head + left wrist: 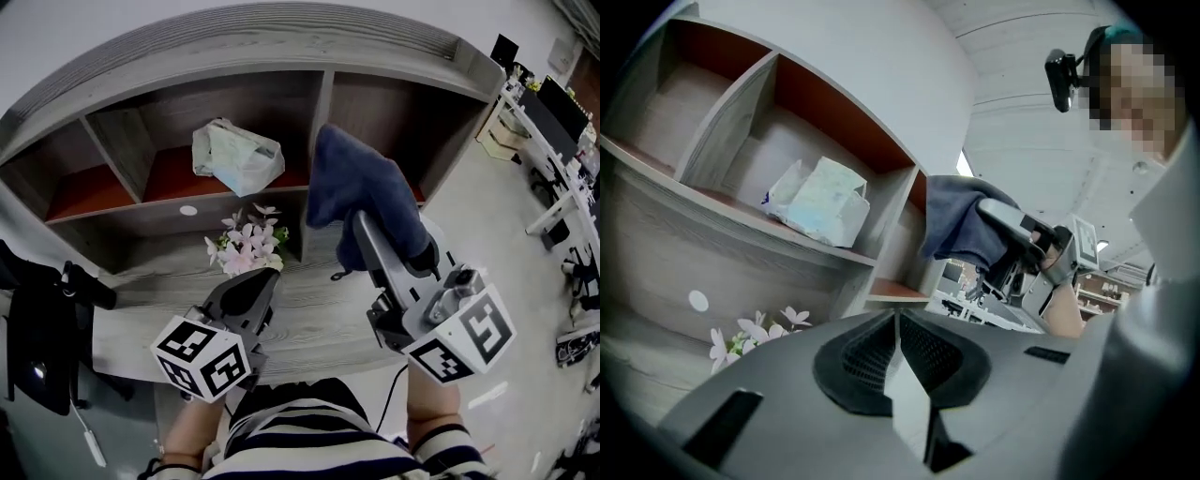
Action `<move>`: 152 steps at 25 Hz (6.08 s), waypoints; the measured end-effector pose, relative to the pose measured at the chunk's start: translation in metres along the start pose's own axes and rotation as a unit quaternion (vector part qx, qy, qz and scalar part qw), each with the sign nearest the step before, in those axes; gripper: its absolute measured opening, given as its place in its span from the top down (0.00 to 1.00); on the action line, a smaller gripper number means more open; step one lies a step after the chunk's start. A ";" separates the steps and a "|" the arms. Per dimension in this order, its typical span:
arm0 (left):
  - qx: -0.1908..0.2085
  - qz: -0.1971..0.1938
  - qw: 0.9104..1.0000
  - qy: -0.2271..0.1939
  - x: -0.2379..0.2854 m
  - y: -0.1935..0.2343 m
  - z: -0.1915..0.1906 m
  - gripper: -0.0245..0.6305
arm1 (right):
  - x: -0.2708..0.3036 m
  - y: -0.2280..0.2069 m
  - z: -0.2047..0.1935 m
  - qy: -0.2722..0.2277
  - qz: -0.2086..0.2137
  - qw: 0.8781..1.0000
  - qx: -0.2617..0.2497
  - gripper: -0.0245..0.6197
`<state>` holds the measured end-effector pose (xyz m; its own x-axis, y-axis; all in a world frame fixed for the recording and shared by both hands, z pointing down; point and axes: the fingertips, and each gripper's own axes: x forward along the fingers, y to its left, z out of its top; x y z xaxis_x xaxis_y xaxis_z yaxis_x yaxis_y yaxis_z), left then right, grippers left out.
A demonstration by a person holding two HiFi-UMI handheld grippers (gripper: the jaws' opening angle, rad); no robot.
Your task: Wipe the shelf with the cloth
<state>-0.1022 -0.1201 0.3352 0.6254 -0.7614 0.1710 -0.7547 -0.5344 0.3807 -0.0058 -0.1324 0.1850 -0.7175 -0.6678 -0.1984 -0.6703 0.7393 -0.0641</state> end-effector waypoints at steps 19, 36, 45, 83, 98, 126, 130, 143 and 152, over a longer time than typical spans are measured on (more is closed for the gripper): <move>-0.037 0.097 0.990 -0.090 -0.013 -0.003 0.015 0.92 | 0.052 -0.048 0.020 -0.044 -0.005 0.995 -0.095 0.86; -0.066 0.141 0.983 -0.092 -0.014 0.004 -0.007 0.92 | 0.069 -0.066 -0.088 0.078 -0.014 0.991 -0.104 0.86; -0.075 0.149 0.983 -0.081 -0.012 0.006 -0.019 0.92 | 0.063 -0.060 -0.137 0.125 -0.013 0.987 -0.099 0.86; -0.100 0.171 0.979 -0.054 -0.011 0.021 -0.061 0.92 | 0.011 -0.075 -0.386 0.378 -0.029 0.924 -0.046 0.86; -0.102 0.118 0.986 -0.053 0.017 0.008 -0.043 0.92 | 0.013 -0.050 -0.240 0.259 0.036 0.965 -0.037 0.85; -0.036 0.070 0.989 -0.123 0.014 -0.038 0.028 0.92 | 0.082 -0.033 0.048 -0.039 0.051 0.982 -0.175 0.85; -0.037 0.071 0.988 -0.131 0.012 -0.037 0.030 0.92 | 0.093 -0.036 0.049 -0.041 0.045 0.981 -0.186 0.85; -0.038 0.047 0.991 -0.116 0.030 -0.043 0.027 0.92 | 0.066 -0.112 0.065 -0.028 -0.065 0.979 -0.192 0.86; -0.036 0.006 0.995 -0.091 0.058 -0.058 0.023 0.92 | 0.023 -0.170 0.072 -0.012 -0.144 0.969 -0.202 0.85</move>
<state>-0.0267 -0.1421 0.3025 0.5656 -0.8246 0.0104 -0.7411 -0.5027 0.4451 0.1053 -0.2665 0.1214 -0.4877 -0.8361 -0.2512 -0.8653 0.4248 0.2660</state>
